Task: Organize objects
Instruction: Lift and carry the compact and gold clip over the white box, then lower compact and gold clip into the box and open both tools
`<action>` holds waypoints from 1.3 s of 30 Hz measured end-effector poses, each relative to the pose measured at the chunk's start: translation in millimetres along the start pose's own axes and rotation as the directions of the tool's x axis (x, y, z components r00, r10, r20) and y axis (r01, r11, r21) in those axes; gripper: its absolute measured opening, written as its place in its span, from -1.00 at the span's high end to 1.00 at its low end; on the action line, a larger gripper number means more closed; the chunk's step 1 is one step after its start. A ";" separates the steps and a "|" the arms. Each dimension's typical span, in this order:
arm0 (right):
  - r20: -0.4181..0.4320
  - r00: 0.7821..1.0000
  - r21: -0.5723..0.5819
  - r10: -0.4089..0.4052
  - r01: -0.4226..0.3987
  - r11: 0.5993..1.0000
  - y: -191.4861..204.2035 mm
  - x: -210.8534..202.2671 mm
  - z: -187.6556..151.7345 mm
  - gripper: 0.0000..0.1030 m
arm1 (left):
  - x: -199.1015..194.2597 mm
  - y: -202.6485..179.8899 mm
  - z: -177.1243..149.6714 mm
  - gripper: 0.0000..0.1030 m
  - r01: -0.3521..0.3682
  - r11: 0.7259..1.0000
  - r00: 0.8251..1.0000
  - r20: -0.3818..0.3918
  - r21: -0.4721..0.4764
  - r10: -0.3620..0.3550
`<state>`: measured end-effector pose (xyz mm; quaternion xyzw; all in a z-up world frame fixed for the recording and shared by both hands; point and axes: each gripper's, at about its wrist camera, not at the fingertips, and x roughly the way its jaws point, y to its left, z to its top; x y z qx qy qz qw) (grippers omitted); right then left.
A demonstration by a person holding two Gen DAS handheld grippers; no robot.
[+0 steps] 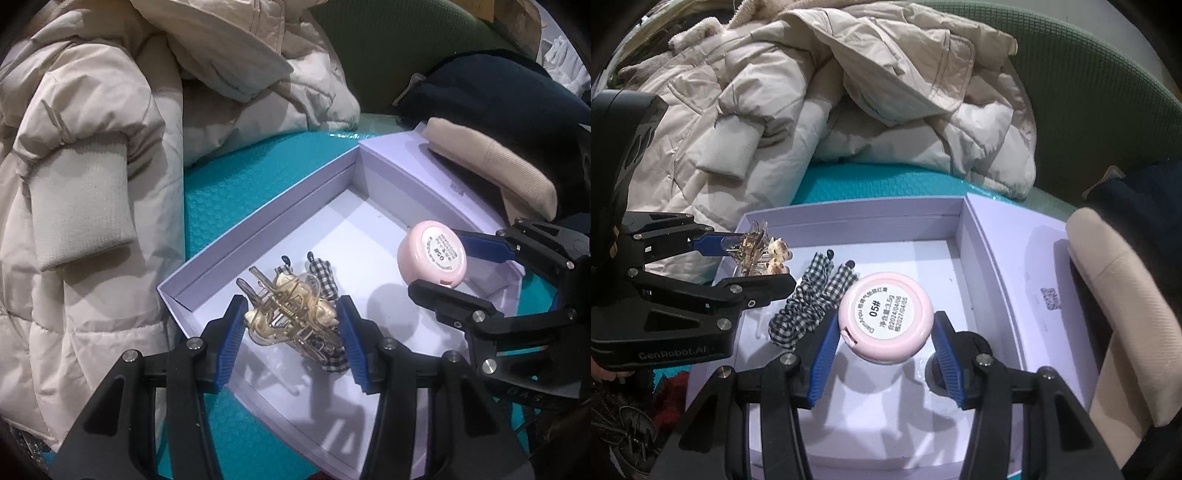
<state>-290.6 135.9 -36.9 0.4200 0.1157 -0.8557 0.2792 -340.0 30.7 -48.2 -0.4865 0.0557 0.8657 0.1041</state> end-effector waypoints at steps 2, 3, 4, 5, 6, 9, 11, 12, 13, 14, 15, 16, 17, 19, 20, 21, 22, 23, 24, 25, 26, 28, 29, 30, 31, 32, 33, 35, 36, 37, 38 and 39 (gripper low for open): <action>-0.007 1.000 0.000 0.001 -0.001 1.000 -1.0 3.8 -2.1 0.01 | 4.6 -1.0 -1.3 0.07 0.004 1.000 1.000 -0.012 0.003 -0.004; -0.010 1.000 0.001 0.001 -0.001 1.000 -1.5 5.7 -2.9 0.01 | 5.7 -1.3 -1.8 0.07 0.004 1.000 1.000 -0.015 0.004 -0.004; -0.013 1.000 0.004 0.001 -0.001 1.000 -2.3 7.5 -3.8 0.01 | 6.8 -1.7 -2.4 0.07 0.002 1.000 1.000 -0.017 0.005 -0.002; -0.015 1.000 0.008 0.003 -0.003 1.000 -3.2 9.0 -4.3 0.01 | 8.3 -2.2 -3.2 0.07 -0.001 1.000 1.000 -0.024 0.007 0.002; -0.018 1.000 0.015 0.009 -0.008 1.000 -4.4 11.0 -5.3 0.01 | 9.1 -2.7 -3.7 0.07 -0.004 1.000 1.000 -0.029 0.006 0.004; -0.020 1.000 0.008 0.010 -0.010 1.000 -4.0 14.0 -6.5 0.01 | 11.7 -3.6 -4.7 0.06 -0.005 1.000 0.999 -0.040 0.004 0.005; -0.033 0.999 0.010 0.006 -0.006 1.000 -4.6 16.7 -8.0 0.00 | 13.3 -4.3 -4.3 0.06 -0.013 1.000 0.999 -0.045 0.006 0.014; -0.040 0.999 0.014 0.004 -0.003 1.000 -5.4 17.9 -8.4 0.00 | 13.9 -4.7 -4.2 0.06 -0.018 1.000 0.999 -0.050 0.007 0.018; -0.046 0.999 0.017 0.004 -0.003 1.000 -5.9 18.5 -8.9 0.00 | 14.2 -5.4 -4.0 0.06 -0.023 1.000 0.998 -0.053 0.009 0.023; -0.055 0.998 0.022 0.005 -0.004 1.000 -6.9 19.8 -9.4 0.00 | 14.7 -6.2 -4.2 0.06 -0.036 0.999 0.998 -0.060 0.015 0.037; -0.067 0.998 0.028 0.005 -0.003 1.000 -7.9 21.4 -10.1 0.00 | 15.1 -6.5 -4.1 0.06 -0.044 0.999 0.997 -0.063 0.016 0.045; -0.071 0.997 0.032 0.004 -0.002 0.999 -8.6 21.9 -10.8 0.00 | 15.2 -6.7 -4.0 0.06 -0.049 0.999 0.997 -0.064 0.014 0.050; -0.075 0.997 0.033 0.002 0.000 0.999 -9.1 22.5 -11.0 0.00 | 15.2 -6.2 -3.9 0.05 -0.049 0.999 0.996 -0.070 0.012 0.050; -0.081 0.997 0.034 0.001 0.001 0.999 -9.5 22.6 -11.5 0.00 | 15.9 -5.0 -3.6 0.04 -0.053 0.999 0.995 -0.085 0.003 0.054; -0.085 0.996 0.038 0.001 0.002 0.999 -9.5 22.8 -11.2 0.00 | 15.4 -4.9 -3.6 0.04 -0.056 0.998 0.994 -0.091 0.001 0.056; -0.090 0.996 0.042 0.000 0.004 0.999 -9.4 22.6 -11.0 0.00 | 14.6 -5.1 -3.4 0.04 -0.057 0.998 0.994 -0.092 -0.001 0.056; -0.095 0.995 0.044 -0.002 0.006 0.999 -9.1 22.5 -10.8 -0.01 | 13.5 -5.1 -3.2 0.04 -0.057 0.998 0.994 -0.092 -0.003 0.056; -0.100 0.995 0.045 -0.004 0.009 0.999 -8.8 22.2 -10.7 -0.01 | 11.9 -5.2 -3.1 0.03 -0.056 0.998 0.994 -0.091 -0.005 0.055; -0.103 0.995 0.046 -0.008 0.012 0.999 -8.3 21.2 -10.8 -0.03 | 9.6 -5.6 -2.9 0.00 -0.056 0.998 0.994 -0.090 -0.005 0.055; -0.102 0.995 0.047 -0.012 0.016 0.999 -7.9 19.8 -10.7 -0.05 | 7.6 -5.6 -3.0 -0.01 -0.058 0.998 0.995 -0.088 -0.006 0.057; -0.101 0.995 0.047 -0.018 0.023 0.999 -7.6 17.6 -10.7 -0.06 | 4.4 -5.9 -2.8 -0.03 -0.061 0.998 0.995 -0.085 -0.006 0.061; -0.094 0.995 0.048 -0.022 0.026 0.999 -7.5 11.6 -10.2 -0.07 | -2.3 -6.3 -2.8 -0.03 -0.063 0.998 0.995 -0.079 -0.005 0.063; -0.089 0.996 0.048 -0.023 0.027 0.998 -7.5 7.3 -9.6 -0.07 | -6.2 -6.4 -2.5 -0.03 -0.062 0.998 0.995 -0.076 -0.004 0.061; -0.085 0.996 0.046 -0.025 0.029 0.999 -7.3 4.2 -9.0 -0.07 | -9.5 -6.6 -2.1 -0.03 -0.060 0.998 0.996 -0.072 -0.003 0.060; -0.082 0.996 0.044 -0.030 0.033 0.998 -7.0 0.7 -8.4 -0.07 | -15.1 -7.2 -1.6 -0.03 -0.062 0.998 0.996 -0.065 -0.003 0.061; -0.078 0.996 0.043 -0.036 0.039 0.998 -6.6 -3.4 -7.7 -0.07 | -18.6 -7.1 -1.1 -0.03 -0.063 0.998 0.996 -0.060 -0.003 0.062; -0.072 0.996 0.043 -0.042 0.045 0.998 -6.2 -8.3 -6.6 -0.07 | -24.1 -7.4 -0.2 -0.03 -0.065 0.998 0.996 -0.055 -0.005 0.064; -0.059 0.997 0.041 -0.046 0.049 0.998 -4.4 -18.3 -4.8 -0.07 | -35.5 -8.2 1.3 -0.03 -0.063 0.998 0.997 -0.042 -0.009 0.062; -0.051 0.998 0.039 -0.049 0.051 0.998 -3.1 -24.4 -3.4 -0.07 | -40.2 -8.6 1.7 -0.03 -0.064 0.998 0.997 -0.036 -0.009 0.064; -0.043 0.998 0.036 -0.052 0.054 0.998 -1.8 -30.0 -2.4 -0.07 | -46.9 -9.8 2.2 -0.03 -0.070 0.998 0.997 -0.029 -0.008 0.069; -0.036 0.998 0.032 -0.057 0.058 0.998 -0.3 -35.9 -0.8 -0.07 | -52.4 -10.8 2.7 -0.03 -0.073 0.997 0.997 -0.023 -0.008 0.073; -0.026 0.998 0.026 -0.062 0.063 0.998 1.8 -44.0 0.7 -0.07 | -57.7 -11.7 3.0 -0.03 -0.073 0.997 0.997 -0.017 -0.008 0.073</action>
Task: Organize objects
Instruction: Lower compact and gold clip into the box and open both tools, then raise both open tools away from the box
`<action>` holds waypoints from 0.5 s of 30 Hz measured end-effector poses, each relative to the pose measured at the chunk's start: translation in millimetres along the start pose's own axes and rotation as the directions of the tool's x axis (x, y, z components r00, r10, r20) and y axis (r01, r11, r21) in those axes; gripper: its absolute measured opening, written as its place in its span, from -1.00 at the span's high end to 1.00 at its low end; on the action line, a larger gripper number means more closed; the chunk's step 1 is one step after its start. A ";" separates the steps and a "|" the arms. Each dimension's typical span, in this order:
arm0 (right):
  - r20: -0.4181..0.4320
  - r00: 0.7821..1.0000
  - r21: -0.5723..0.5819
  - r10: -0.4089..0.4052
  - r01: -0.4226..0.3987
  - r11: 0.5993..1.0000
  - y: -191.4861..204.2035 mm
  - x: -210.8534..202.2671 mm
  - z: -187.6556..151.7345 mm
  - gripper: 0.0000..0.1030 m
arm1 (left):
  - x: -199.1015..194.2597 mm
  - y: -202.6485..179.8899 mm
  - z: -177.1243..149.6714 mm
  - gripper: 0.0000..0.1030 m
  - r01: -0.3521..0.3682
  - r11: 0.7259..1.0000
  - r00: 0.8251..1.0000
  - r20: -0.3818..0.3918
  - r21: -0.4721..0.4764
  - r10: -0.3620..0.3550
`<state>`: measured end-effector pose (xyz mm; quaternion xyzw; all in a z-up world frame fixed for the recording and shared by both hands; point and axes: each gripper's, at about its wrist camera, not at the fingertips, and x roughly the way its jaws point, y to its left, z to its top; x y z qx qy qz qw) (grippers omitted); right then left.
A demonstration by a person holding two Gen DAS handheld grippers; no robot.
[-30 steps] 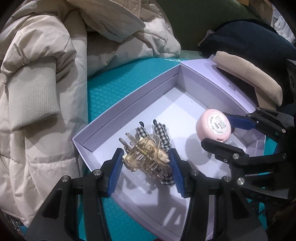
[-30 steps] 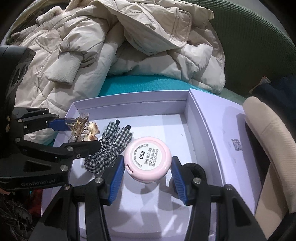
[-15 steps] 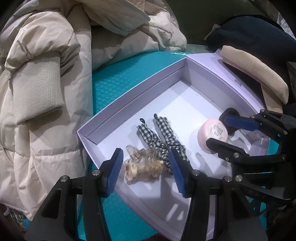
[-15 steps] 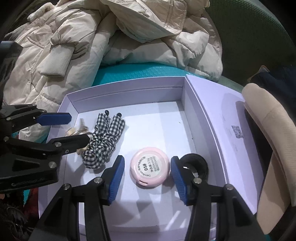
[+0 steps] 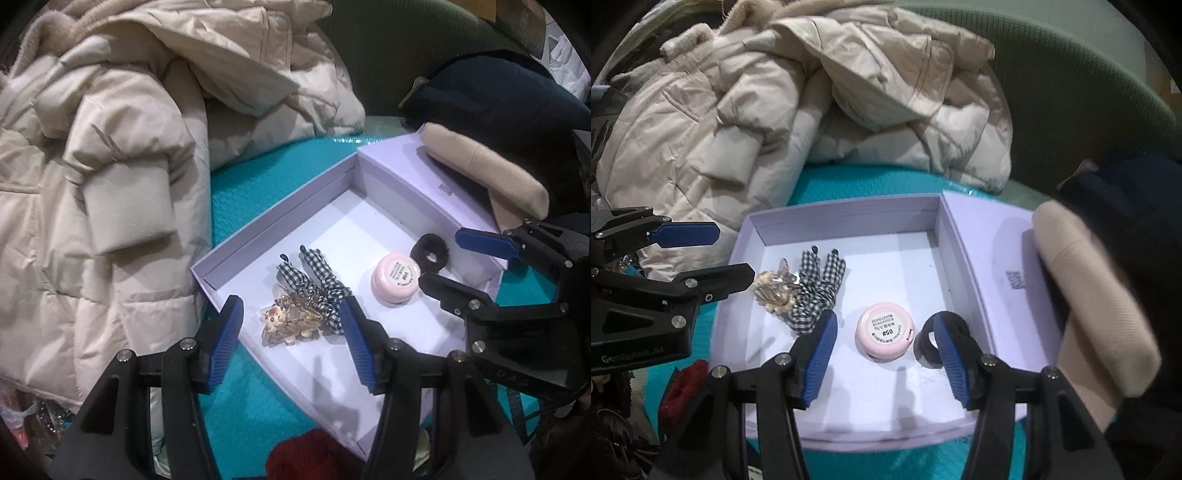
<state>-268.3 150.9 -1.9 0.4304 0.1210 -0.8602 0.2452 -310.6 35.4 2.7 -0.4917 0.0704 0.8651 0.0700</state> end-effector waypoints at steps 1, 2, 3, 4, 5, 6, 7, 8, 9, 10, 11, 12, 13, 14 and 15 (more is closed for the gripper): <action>0.005 1.000 -0.003 -0.003 0.003 1.000 1.2 -4.5 1.6 -0.07 | -5.6 -0.2 0.1 -0.03 0.001 1.000 1.000 0.006 -0.001 -0.001; 0.012 1.000 -0.006 -0.006 0.006 1.000 2.4 -10.6 2.9 -0.07 | -14.4 -0.7 0.1 -0.03 0.003 1.000 1.000 0.017 -0.002 -0.003; 0.021 1.000 -0.010 -0.010 0.010 1.000 3.9 -17.7 4.0 -0.07 | -20.1 -1.1 -0.1 -0.03 0.004 1.000 1.000 0.024 -0.003 -0.003; 0.031 0.999 -0.012 -0.015 0.015 1.000 5.4 -25.3 5.1 -0.07 | -25.8 -1.4 -0.2 -0.03 0.003 1.000 1.000 0.030 -0.004 -0.003; 0.037 0.999 -0.012 -0.017 0.017 1.000 6.3 -30.2 6.2 -0.07 | -32.5 -1.4 -0.7 -0.03 0.000 1.000 0.999 0.035 -0.006 0.000; 0.047 0.999 -0.013 -0.018 0.019 1.000 7.8 -37.5 7.1 -0.07 | -39.0 -1.1 -1.1 -0.03 0.000 1.000 0.999 0.039 -0.010 0.001; 0.056 0.998 -0.013 -0.019 0.020 1.000 9.0 -44.2 7.5 -0.07 | -44.4 -0.8 -1.7 -0.03 0.002 1.000 0.999 0.042 -0.013 -0.001; 0.065 0.998 -0.012 -0.020 0.021 1.000 9.7 -50.3 8.0 -0.07 | -50.7 -0.5 -2.2 -0.03 0.005 1.000 0.999 0.044 -0.016 -0.004; 0.075 0.997 -0.013 -0.022 0.023 1.000 11.3 -58.5 8.4 -0.07 | -58.2 -0.3 -2.7 -0.03 0.007 1.000 0.999 0.048 -0.019 -0.006; 0.080 0.997 -0.014 -0.023 0.025 1.000 12.5 -62.6 8.6 -0.07 | -63.8 -0.2 -3.3 -0.03 0.004 1.000 0.999 0.053 -0.021 -0.003; 0.085 0.996 -0.017 -0.025 0.027 0.999 14.4 -68.3 8.3 -0.07 | -72.5 -0.4 -4.1 -0.03 0.000 1.000 0.998 0.062 -0.022 0.001; 0.091 0.995 -0.022 -0.029 0.031 0.999 17.0 -75.3 7.9 -0.07 | -78.1 -0.7 -4.8 -0.03 -0.002 1.000 0.998 0.068 -0.022 0.003; 0.094 0.995 -0.025 -0.031 0.033 0.999 19.0 -79.8 7.5 -0.07 | -84.0 -0.8 -5.9 -0.03 -0.003 1.000 0.997 0.075 -0.022 0.005; 0.098 0.995 -0.028 -0.032 0.035 0.999 21.2 -85.1 7.0 -0.07 | -92.0 -1.5 -6.7 -0.03 -0.005 1.000 0.997 0.083 -0.021 0.006; 0.103 0.994 -0.030 -0.033 0.036 0.999 23.7 -91.9 6.4 -0.07 | -97.7 -1.8 -7.9 -0.03 -0.005 1.000 0.996 0.089 -0.020 0.007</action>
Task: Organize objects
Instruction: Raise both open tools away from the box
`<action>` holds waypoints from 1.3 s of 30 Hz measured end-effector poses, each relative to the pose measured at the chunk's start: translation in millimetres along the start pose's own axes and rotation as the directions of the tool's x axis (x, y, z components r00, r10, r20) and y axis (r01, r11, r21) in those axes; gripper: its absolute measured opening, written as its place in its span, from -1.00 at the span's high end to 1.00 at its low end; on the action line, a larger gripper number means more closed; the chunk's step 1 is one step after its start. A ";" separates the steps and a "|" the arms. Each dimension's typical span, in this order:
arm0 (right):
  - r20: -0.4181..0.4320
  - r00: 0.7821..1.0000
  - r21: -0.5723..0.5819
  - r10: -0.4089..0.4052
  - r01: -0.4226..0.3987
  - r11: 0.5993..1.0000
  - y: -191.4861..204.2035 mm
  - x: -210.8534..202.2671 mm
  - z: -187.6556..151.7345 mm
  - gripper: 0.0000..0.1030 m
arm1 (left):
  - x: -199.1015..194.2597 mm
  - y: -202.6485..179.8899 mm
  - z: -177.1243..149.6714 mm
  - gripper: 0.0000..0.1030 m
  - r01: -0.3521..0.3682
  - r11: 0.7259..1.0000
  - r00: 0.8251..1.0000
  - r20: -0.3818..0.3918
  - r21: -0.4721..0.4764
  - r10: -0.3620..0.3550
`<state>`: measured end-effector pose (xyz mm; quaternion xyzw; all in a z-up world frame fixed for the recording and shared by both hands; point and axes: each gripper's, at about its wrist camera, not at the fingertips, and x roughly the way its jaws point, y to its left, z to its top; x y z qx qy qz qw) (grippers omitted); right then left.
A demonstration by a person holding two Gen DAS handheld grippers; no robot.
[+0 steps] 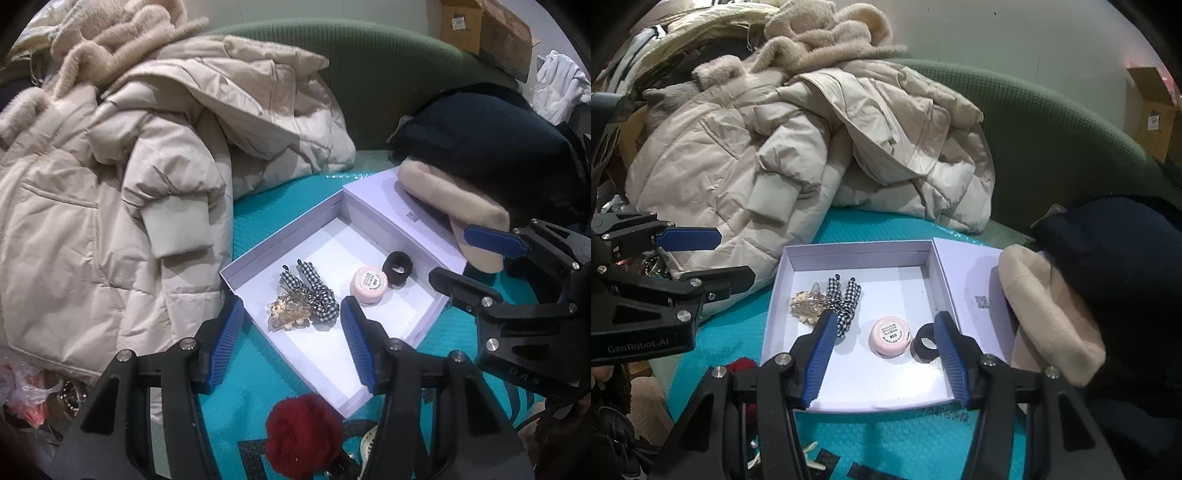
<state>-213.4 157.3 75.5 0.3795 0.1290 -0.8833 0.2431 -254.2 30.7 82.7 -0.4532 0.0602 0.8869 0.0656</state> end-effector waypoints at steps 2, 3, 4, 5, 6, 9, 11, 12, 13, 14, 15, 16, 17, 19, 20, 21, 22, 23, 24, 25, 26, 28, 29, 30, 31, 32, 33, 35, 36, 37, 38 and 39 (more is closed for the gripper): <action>0.010 1.000 0.000 -0.001 0.001 1.000 2.4 -8.7 -0.2 -0.07 | -13.8 -1.1 -2.4 -0.03 -0.004 1.000 1.000 0.014 0.003 0.004; 0.019 1.000 0.000 -0.002 0.002 1.000 4.1 -14.7 -0.4 -0.07 | -19.0 -1.0 -3.7 -0.03 -0.004 1.000 1.000 0.019 0.003 0.004; 0.027 1.000 -0.001 -0.003 0.003 1.000 5.8 -20.9 -0.7 -0.07 | -24.6 -1.7 -5.1 -0.03 -0.005 1.000 1.000 0.024 0.003 0.005; 0.033 0.999 -0.002 -0.005 0.005 1.000 7.2 -26.0 -1.1 -0.07 | -32.4 -2.5 -7.0 -0.03 -0.004 1.000 0.999 0.032 0.003 0.004; 0.037 0.999 -0.003 -0.006 0.006 1.000 8.4 -30.0 -1.7 -0.07 | -37.6 -3.0 -8.7 -0.03 -0.004 1.000 0.999 0.037 0.003 0.004; 0.044 0.999 0.005 -0.011 0.011 1.000 12.1 -43.5 -5.1 -0.07 | -53.3 -4.9 -13.3 -0.03 -0.001 1.000 0.999 0.048 0.002 0.001; 0.048 0.999 0.005 -0.011 0.011 1.000 13.8 -50.0 -7.6 -0.07 | -63.8 -5.9 -17.6 -0.03 -0.001 1.000 0.998 0.057 -0.006 0.001; 0.051 0.999 0.003 -0.013 0.013 1.000 15.3 -54.1 -9.6 -0.07 | -67.2 -6.3 -19.3 -0.03 0.000 1.000 0.998 0.060 -0.008 0.000; 0.053 0.998 0.001 -0.014 0.014 1.000 16.4 -57.5 -11.6 -0.07 | -71.4 -7.0 -21.7 -0.03 0.002 1.000 0.998 0.063 -0.009 -0.001; 0.054 0.998 -0.001 -0.013 0.013 1.000 17.6 -60.7 -14.0 -0.07 | -75.3 -7.1 -24.3 -0.03 0.004 1.000 0.998 0.066 -0.011 -0.003; 0.054 0.998 -0.001 -0.011 0.011 1.000 19.1 -63.8 -16.4 -0.07 | -79.6 -7.5 -27.5 -0.03 0.010 1.000 0.998 0.066 -0.015 -0.008; 0.054 0.998 -0.002 -0.010 0.010 1.000 20.5 -66.0 -18.4 -0.07 | -83.3 -7.6 -30.9 -0.03 0.021 1.000 0.998 0.065 -0.022 -0.020; 0.055 0.998 -0.003 -0.010 0.010 1.000 21.7 -68.6 -20.9 -0.07 | -84.8 -8.0 -33.1 -0.03 0.027 0.999 0.998 0.063 -0.025 -0.026; 0.055 0.998 -0.001 -0.011 0.011 1.000 24.7 -72.0 -25.8 -0.07 | -88.8 -10.3 -40.2 -0.03 0.035 0.999 0.998 0.058 -0.029 -0.033; 0.054 0.999 -0.001 -0.010 0.010 1.000 26.1 -73.6 -28.8 -0.07 | -90.2 -11.9 -43.9 -0.03 0.035 0.999 0.998 0.057 -0.028 -0.033; 0.053 0.999 -0.001 -0.010 0.010 1.000 28.1 -75.0 -32.4 -0.07 | -91.9 -13.6 -48.3 -0.03 0.033 0.999 0.998 0.055 -0.025 -0.032; 0.052 0.999 -0.002 -0.008 0.009 1.000 29.1 -75.4 -34.7 -0.07 | -92.8 -14.7 -51.9 -0.03 0.033 0.999 0.998 0.052 -0.022 -0.032; 0.051 0.999 -0.003 -0.008 0.008 1.000 30.3 -76.2 -37.6 -0.07 | -93.7 -16.4 -57.2 -0.03 0.035 0.999 0.998 0.049 -0.019 -0.035; 0.051 0.999 -0.003 -0.009 0.009 1.000 31.9 -76.7 -40.9 -0.07 | -93.4 -17.3 -60.3 -0.03 0.036 0.999 0.998 0.045 -0.020 -0.036; 0.049 0.999 -0.004 -0.008 0.009 1.000 33.5 -76.8 -43.6 -0.07 | -93.2 -18.0 -63.5 -0.03 0.037 0.999 0.998 0.041 -0.021 -0.037; 0.045 0.999 -0.004 -0.007 0.007 1.000 34.5 -76.7 -46.5 -0.07 | -92.5 -18.6 -67.4 -0.03 0.043 0.999 0.999 0.035 -0.024 -0.042; 0.038 0.999 -0.002 -0.002 0.002 1.000 36.9 -76.2 -53.3 -0.07 | -89.8 -19.3 -74.2 -0.03 0.055 0.998 0.998 0.014 -0.034 -0.054; 0.036 0.999 -0.001 -0.001 0.001 1.000 37.6 -76.0 -55.5 -0.07 | -89.2 -19.8 -77.3 -0.03 0.055 0.998 0.998 0.009 -0.036 -0.055; 0.034 0.999 0.000 -0.001 0.001 1.000 38.6 -75.8 -58.6 -0.07 | -89.5 -20.7 -81.6 -0.03 0.057 0.998 0.998 0.007 -0.033 -0.057; 0.032 0.999 -0.001 -0.001 0.001 1.000 39.2 -75.1 -61.5 -0.07 | -89.5 -21.2 -84.8 -0.03 0.058 0.998 0.998 0.007 -0.032 -0.058; 0.028 1.000 -0.002 0.000 0.000 1.000 39.7 -73.8 -64.1 -0.07 | -89.5 -21.6 -88.6 -0.03 0.064 0.997 0.998 0.007 -0.032 -0.064; 0.023 1.000 0.000 0.001 -0.001 1.000 40.4 -71.9 -67.9 -0.07 | -89.3 -21.7 -91.3 -0.03 0.073 0.997 0.997 0.007 -0.035 -0.073; 0.012 1.000 -0.001 0.000 0.000 1.000 41.1 -68.7 -72.9 -0.07 | -87.7 -21.8 -96.9 -0.03 0.090 0.995 0.996 0.006 -0.045 -0.090; 0.006 1.000 -0.001 0.000 0.000 1.000 42.0 -66.6 -76.5 -0.07 | -86.5 -22.0 -100.8 -0.03 0.095 0.994 0.995 0.004 -0.050 -0.095; 0.002 1.000 -0.001 0.000 0.000 1.000 42.8 -64.9 -79.5 -0.07 | -85.4 -22.6 -105.0 -0.03 0.099 0.994 0.995 0.001 -0.052 -0.099; -0.003 1.000 -0.001 0.001 -0.001 1.000 43.8 -63.7 -83.2 -0.07 | -84.7 -23.3 -108.6 -0.03 0.100 0.994 0.995 0.001 -0.054 -0.100; -0.009 1.000 0.000 0.001 -0.001 1.000 44.9 -61.9 -87.5 -0.07 | -84.3 -23.5 -111.8 -0.03 0.097 0.994 0.995 0.003 -0.057 -0.097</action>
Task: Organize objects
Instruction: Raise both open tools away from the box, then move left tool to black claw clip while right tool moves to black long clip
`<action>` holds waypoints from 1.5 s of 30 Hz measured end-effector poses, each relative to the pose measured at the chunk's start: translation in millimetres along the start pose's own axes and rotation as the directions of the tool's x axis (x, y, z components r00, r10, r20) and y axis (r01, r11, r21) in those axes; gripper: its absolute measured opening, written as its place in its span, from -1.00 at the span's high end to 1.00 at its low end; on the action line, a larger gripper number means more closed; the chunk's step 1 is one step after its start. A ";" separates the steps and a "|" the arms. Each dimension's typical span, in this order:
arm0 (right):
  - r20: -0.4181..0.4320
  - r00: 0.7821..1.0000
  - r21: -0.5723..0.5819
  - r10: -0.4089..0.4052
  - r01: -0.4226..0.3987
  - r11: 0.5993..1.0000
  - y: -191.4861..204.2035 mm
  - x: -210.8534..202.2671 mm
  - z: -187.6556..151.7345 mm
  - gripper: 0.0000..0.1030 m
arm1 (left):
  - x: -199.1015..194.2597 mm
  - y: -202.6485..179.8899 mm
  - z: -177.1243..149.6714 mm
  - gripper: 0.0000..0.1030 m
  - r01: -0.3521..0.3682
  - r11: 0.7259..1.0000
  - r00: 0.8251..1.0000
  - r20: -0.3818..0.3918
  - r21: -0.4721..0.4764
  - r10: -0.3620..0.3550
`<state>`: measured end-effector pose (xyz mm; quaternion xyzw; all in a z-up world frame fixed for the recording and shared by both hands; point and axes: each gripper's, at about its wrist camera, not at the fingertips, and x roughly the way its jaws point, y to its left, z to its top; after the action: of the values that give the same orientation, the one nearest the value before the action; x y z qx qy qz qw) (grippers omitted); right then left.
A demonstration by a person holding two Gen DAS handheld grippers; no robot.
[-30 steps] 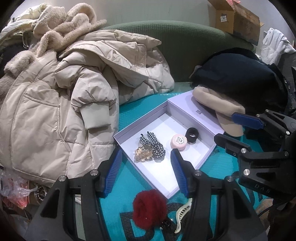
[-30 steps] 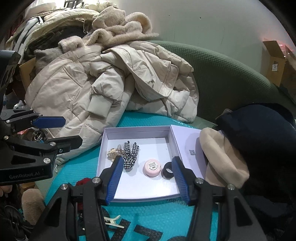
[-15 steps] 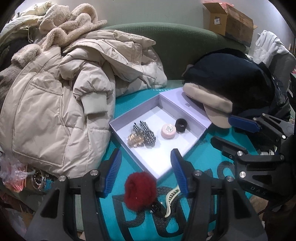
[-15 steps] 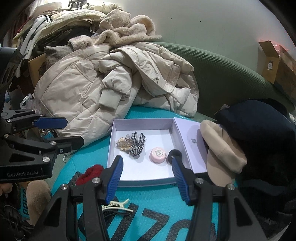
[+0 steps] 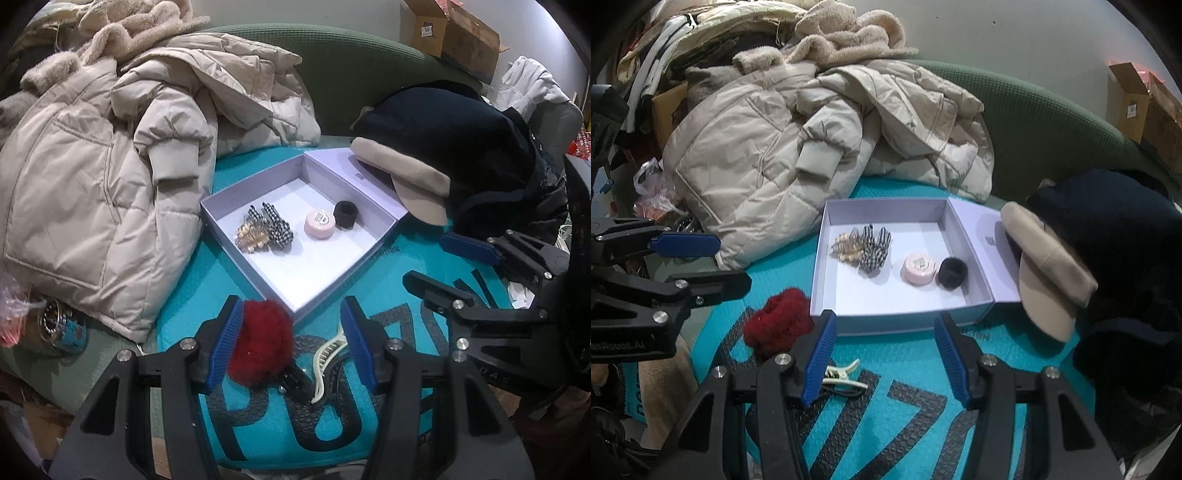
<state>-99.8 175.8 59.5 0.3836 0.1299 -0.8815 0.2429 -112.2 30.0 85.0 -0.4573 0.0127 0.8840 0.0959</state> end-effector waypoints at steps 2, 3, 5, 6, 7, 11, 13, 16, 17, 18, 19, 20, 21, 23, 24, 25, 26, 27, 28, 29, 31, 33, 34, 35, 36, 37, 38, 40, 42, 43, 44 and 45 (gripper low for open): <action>-0.010 1.000 0.001 0.006 -0.006 1.000 1.0 2.2 -6.4 -0.07 | 1.1 -0.5 -8.0 -0.03 -0.010 1.000 1.000 0.001 -0.001 0.010; -0.016 1.000 0.004 0.011 -0.011 1.000 1.7 3.8 -11.2 -0.07 | 1.2 -0.3 -10.9 -0.03 -0.012 1.000 1.000 0.002 -0.004 0.012; -0.023 1.000 0.008 0.010 -0.010 1.000 2.9 5.5 -16.8 -0.07 | 0.8 -0.1 -18.5 -0.03 -0.008 1.000 1.000 0.003 -0.011 0.008; -0.028 1.000 0.010 0.010 -0.010 1.000 3.8 6.7 -20.7 -0.07 | 1.1 0.3 -21.4 -0.03 -0.006 1.000 1.000 0.002 -0.014 0.006; -0.034 0.999 0.012 0.013 -0.012 1.000 4.6 7.8 -24.2 -0.07 | 1.1 0.4 -23.8 -0.03 -0.008 1.000 1.000 0.002 -0.017 0.008; -0.051 0.998 0.016 0.025 -0.025 1.000 8.9 11.5 -37.7 -0.07 | 1.3 0.9 -37.0 -0.03 -0.008 1.000 1.000 0.001 -0.022 0.008; -0.058 0.998 0.009 0.027 -0.026 1.000 12.3 14.2 -43.8 -0.07 | 3.9 1.2 -44.1 -0.03 -0.006 1.000 1.000 -0.014 -0.028 0.005; -0.062 0.997 0.002 0.037 -0.037 0.999 15.6 18.8 -51.5 -0.07 | 8.1 1.9 -57.5 -0.03 0.009 0.999 1.000 -0.029 -0.045 -0.011; -0.068 0.997 0.004 0.041 -0.041 0.999 16.3 20.9 -54.4 -0.07 | 10.2 2.2 -61.4 -0.03 0.010 0.999 0.999 -0.034 -0.049 -0.012; -0.077 0.996 0.008 0.046 -0.046 0.999 17.2 24.1 -58.5 -0.07 | 13.1 2.8 -66.5 -0.03 0.008 0.999 0.999 -0.039 -0.054 -0.010; -0.082 0.995 0.010 0.049 -0.048 0.999 17.9 25.4 -60.8 -0.07 | 15.1 3.5 -70.1 -0.03 0.007 0.998 0.999 -0.042 -0.059 -0.009; -0.088 0.995 0.012 0.052 -0.051 0.999 18.1 27.7 -64.1 -0.07 | 19.3 5.4 -75.7 -0.03 0.006 0.998 0.999 -0.049 -0.067 -0.010; -0.095 0.994 0.016 0.056 -0.055 0.998 18.5 30.1 -67.9 -0.07 | 22.4 6.7 -79.4 -0.03 0.007 0.997 0.999 -0.053 -0.070 -0.011; -0.107 0.992 0.022 0.061 -0.059 0.998 19.6 34.2 -74.3 -0.07 | 30.6 10.5 -87.7 -0.03 0.003 0.997 0.998 -0.065 -0.082 -0.008; -0.115 0.991 0.021 0.065 -0.063 0.998 20.8 36.9 -78.4 -0.07 | 34.2 12.5 -91.1 -0.03 0.003 0.996 0.998 -0.069 -0.089 -0.009; -0.120 0.990 0.018 0.069 -0.067 0.998 21.3 39.2 -81.6 -0.07 | 38.8 15.0 -95.4 -0.03 0.005 0.995 0.997 -0.078 -0.097 -0.012; -0.127 0.989 0.015 0.073 -0.072 0.997 21.8 41.5 -84.8 -0.07 | 41.9 16.6 -97.7 -0.03 0.006 0.995 0.996 -0.084 -0.102 -0.015; -0.133 0.988 0.014 0.076 -0.074 0.997 22.6 43.6 -87.7 -0.07 | 46.4 18.8 -101.1 -0.03 0.009 0.994 0.996 -0.092 -0.109 -0.019; -0.136 0.988 0.014 0.076 -0.075 0.997 23.6 45.0 -89.7 -0.07 | 50.5 20.3 -104.9 -0.03 0.008 0.994 0.995 -0.101 -0.113 -0.020; -0.143 0.987 0.016 0.078 -0.077 0.997 24.4 47.3 -92.9 -0.07 | 52.4 21.3 -107.1 -0.03 0.006 0.993 0.994 -0.104 -0.116 -0.018; -0.152 0.985 0.019 0.083 -0.082 0.996 25.4 50.1 -96.4 -0.07 | 58.2 22.4 -114.2 -0.03 0.004 0.993 0.994 -0.109 -0.120 -0.018; -0.162 0.983 0.017 0.089 -0.087 0.996 27.9 53.4 -100.8 -0.07 | 62.7 23.3 -118.2 -0.03 0.010 0.992 0.993 -0.114 -0.124 -0.024; -0.165 0.982 0.017 0.090 -0.088 0.996 28.9 54.1 -102.0 -0.07 | 64.4 23.6 -119.4 -0.03 0.012 0.992 0.993 -0.117 -0.126 -0.027; -0.169 0.981 0.019 0.093 -0.091 0.996 30.4 55.3 -103.8 -0.07 | 67.3 24.1 -122.4 -0.03 0.017 0.991 0.992 -0.119 -0.130 -0.033; -0.170 0.981 0.020 0.097 -0.095 0.995 31.6 55.8 -104.6 -0.07 | 68.7 24.0 -124.3 -0.03 0.021 0.991 0.992 -0.119 -0.131 -0.036; -0.169 0.980 0.021 0.105 -0.103 0.994 33.4 56.2 -105.7 -0.07 | 69.7 23.6 -125.9 -0.03 0.024 0.991 0.992 -0.117 -0.133 -0.040; -0.168 0.980 0.019 0.112 -0.110 0.994 35.0 56.6 -106.1 -0.07 | 71.5 22.9 -128.3 -0.03 0.029 0.991 0.992 -0.115 -0.132 -0.045; -0.163 0.978 0.015 0.128 -0.127 0.992 39.6 57.9 -108.5 -0.07 | 73.6 21.9 -130.9 -0.03 0.039 0.991 0.992 -0.114 -0.129 -0.054; -0.167 0.975 0.017 0.147 -0.146 0.989 43.5 60.9 -110.0 -0.07 | 76.3 20.6 -134.5 -0.03 0.048 0.990 0.992 -0.111 -0.131 -0.063; -0.169 0.973 0.020 0.157 -0.156 0.988 45.7 62.2 -110.6 -0.07 | 77.8 20.1 -136.1 -0.03 0.048 0.990 0.992 -0.111 -0.130 -0.062; -0.171 0.971 0.021 0.168 -0.166 0.986 47.0 63.4 -110.7 -0.07 | 79.1 19.7 -137.4 -0.03 0.044 0.991 0.992 -0.113 -0.126 -0.059; -0.173 0.967 0.024 0.186 -0.185 0.982 50.0 65.0 -111.0 -0.07 | 80.4 19.4 -138.4 -0.03 0.040 0.992 0.992 -0.115 -0.121 -0.054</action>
<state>-43.6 158.1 -65.3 0.4705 0.1109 -0.8184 0.3106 -49.4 8.4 -61.9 -0.5138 -0.0449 0.8521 0.0886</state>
